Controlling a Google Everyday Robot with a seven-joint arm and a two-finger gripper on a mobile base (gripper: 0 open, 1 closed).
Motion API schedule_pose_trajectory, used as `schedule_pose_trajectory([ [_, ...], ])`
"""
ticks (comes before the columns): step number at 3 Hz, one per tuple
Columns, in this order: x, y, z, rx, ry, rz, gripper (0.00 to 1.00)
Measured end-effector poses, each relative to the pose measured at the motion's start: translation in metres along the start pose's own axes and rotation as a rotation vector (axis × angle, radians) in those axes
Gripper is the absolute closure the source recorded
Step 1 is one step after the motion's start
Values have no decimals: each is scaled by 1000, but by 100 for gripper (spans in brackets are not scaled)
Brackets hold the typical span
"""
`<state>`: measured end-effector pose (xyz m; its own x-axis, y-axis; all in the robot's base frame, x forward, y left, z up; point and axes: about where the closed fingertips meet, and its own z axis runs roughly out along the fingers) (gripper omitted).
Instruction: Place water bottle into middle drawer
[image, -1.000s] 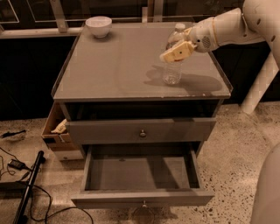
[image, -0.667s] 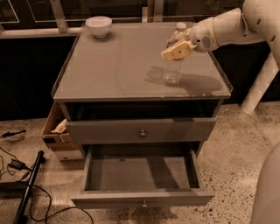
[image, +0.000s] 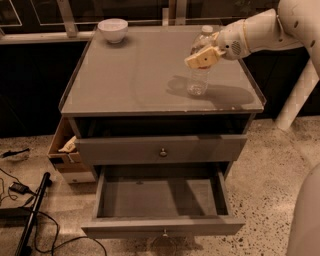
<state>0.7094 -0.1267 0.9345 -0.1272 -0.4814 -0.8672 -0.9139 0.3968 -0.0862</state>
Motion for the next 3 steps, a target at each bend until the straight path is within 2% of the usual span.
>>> schedule_pose_trajectory([
  [1,-11,10,-20,-20,14,-2,100],
  [2,-29,37,-55,-27,1,-16,100],
  [3,-52,109,-100,-48,-51,9,100],
])
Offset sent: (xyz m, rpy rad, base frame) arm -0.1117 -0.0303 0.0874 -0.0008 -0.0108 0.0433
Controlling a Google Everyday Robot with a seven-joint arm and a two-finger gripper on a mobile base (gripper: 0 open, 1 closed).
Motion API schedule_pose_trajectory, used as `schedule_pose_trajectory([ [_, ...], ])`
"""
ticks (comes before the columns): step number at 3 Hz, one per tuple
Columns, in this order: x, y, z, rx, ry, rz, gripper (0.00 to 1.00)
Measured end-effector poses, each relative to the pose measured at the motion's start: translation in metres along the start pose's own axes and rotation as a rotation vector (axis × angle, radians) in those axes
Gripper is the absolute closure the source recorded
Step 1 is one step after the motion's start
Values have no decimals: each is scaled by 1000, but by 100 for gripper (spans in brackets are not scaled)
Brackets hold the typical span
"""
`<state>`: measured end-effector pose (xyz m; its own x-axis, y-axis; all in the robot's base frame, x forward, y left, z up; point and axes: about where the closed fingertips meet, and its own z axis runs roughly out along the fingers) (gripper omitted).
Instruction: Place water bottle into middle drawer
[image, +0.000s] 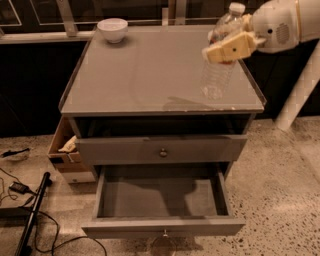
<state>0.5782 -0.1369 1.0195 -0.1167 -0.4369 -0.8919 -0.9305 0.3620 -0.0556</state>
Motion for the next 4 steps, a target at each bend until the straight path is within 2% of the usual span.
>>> schedule_pose_trajectory([
  [1,19,4,12,-26,28,27,100],
  [2,6,22,-5,-32,37,22,100],
  [3,-6,79,-33,-27,8,25,100],
  [4,19,114,-28,-24,-62,8,100],
])
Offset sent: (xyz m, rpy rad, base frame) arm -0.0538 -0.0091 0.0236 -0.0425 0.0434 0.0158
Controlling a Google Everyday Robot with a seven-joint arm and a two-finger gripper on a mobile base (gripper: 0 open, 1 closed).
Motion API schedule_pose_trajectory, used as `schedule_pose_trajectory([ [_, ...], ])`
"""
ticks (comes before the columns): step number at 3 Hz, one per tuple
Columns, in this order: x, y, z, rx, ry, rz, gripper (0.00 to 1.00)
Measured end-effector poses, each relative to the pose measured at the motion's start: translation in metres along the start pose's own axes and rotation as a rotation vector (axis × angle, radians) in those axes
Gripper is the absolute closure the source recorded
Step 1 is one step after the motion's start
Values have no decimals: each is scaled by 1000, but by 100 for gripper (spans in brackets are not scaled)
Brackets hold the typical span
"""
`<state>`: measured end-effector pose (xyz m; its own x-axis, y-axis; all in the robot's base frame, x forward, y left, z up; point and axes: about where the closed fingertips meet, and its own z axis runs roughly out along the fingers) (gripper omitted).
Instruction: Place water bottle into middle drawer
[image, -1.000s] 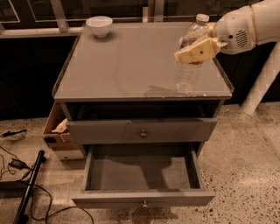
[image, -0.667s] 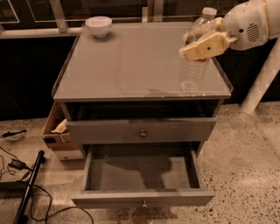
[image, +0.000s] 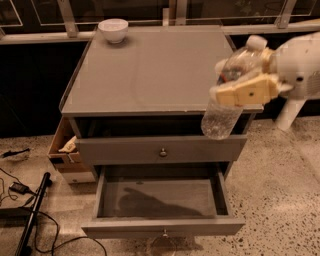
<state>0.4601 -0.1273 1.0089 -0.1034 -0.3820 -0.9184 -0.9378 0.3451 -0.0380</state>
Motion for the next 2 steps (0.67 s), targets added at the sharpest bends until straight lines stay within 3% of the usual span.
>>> schedule_pose_trajectory([
  [2,17,9,1,-3,14,-61,100],
])
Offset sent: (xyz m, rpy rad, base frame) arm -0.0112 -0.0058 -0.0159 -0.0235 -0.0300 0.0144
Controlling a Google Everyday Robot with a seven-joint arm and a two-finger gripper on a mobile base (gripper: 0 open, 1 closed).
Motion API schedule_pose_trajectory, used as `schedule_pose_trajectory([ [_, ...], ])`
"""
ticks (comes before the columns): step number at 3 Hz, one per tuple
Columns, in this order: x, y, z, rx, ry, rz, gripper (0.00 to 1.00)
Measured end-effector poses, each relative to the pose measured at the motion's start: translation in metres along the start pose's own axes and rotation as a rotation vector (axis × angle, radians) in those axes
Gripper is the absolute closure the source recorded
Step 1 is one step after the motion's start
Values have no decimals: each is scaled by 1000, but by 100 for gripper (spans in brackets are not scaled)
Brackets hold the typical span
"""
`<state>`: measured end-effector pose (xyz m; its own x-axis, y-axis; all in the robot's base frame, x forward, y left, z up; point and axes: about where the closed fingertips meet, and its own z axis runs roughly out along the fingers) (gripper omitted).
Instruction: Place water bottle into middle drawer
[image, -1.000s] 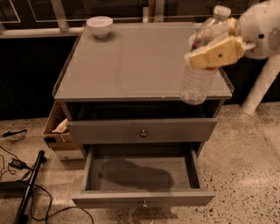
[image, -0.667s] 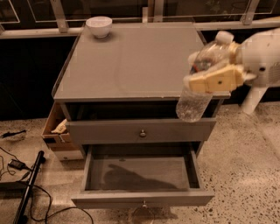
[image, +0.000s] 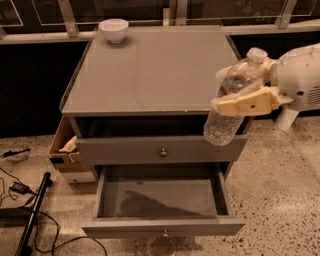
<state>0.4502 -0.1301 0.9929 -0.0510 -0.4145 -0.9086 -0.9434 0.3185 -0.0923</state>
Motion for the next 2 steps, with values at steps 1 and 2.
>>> schedule_pose_trajectory([
  [1,19,6,13,-14,23,-66,100],
  [2,57,6,41,-29,1,-100,100],
])
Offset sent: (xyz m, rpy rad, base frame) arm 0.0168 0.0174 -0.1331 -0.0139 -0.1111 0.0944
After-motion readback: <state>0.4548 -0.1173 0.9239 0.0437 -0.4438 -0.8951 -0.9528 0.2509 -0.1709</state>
